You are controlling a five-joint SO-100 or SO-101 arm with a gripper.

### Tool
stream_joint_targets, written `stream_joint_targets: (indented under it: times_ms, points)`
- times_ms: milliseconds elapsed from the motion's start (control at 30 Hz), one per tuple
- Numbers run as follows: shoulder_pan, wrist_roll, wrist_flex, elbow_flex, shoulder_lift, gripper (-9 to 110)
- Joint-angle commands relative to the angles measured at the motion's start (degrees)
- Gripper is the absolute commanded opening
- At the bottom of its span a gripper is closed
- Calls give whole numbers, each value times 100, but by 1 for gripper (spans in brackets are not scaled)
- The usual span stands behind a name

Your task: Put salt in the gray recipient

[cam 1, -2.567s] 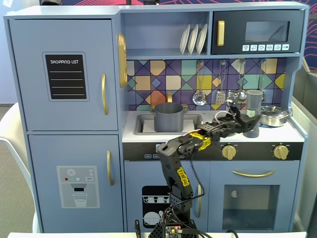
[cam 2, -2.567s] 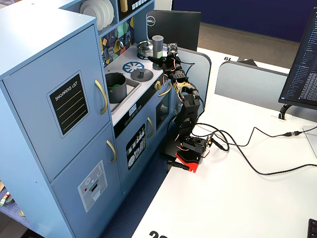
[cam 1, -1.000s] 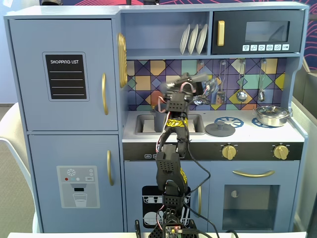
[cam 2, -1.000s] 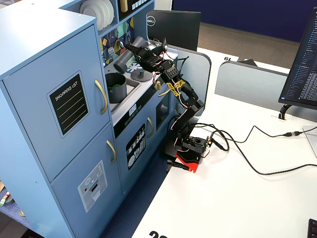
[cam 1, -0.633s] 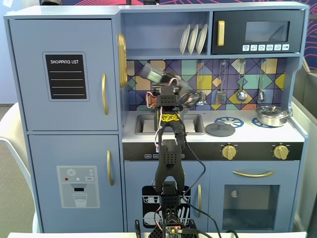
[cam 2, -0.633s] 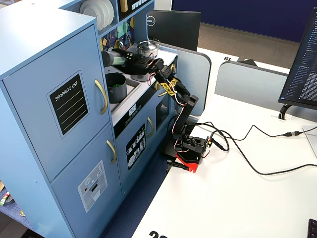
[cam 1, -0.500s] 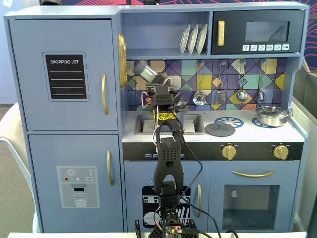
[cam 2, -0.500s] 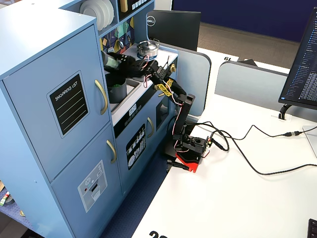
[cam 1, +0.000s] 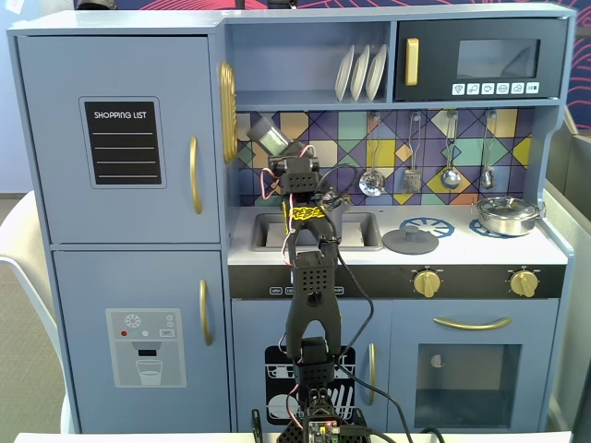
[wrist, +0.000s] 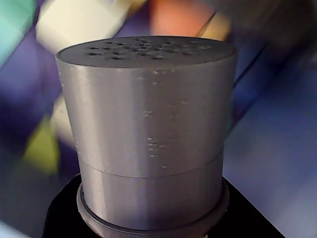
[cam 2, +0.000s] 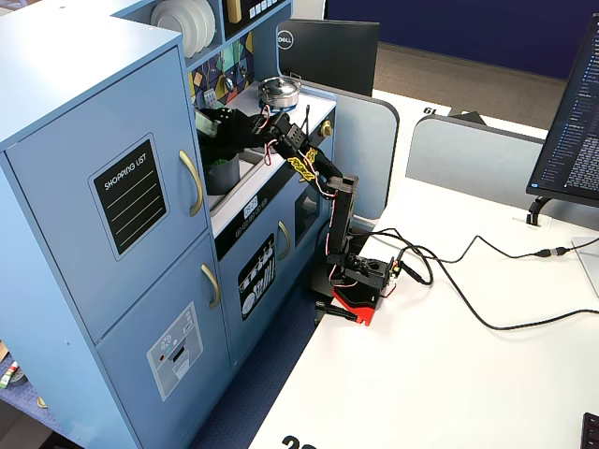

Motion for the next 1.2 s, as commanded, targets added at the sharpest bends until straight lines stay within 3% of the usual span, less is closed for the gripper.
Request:
stream_joint_targets:
  times_ms: [0,167,400,600,733,867,1167]
  points:
    - [-35,-62,-580,-571,79,0]
    - [176,246,1600,-677,-70,0]
    - [-141,149,-624,-527,-158,0]
    - [114,343,1582,-782,-229,0]
    - [53,44,738,-510,-220,0]
    - [483,-2215,-413,-589,-220,0]
    - [2997,-11619,-1116,79,501,0]
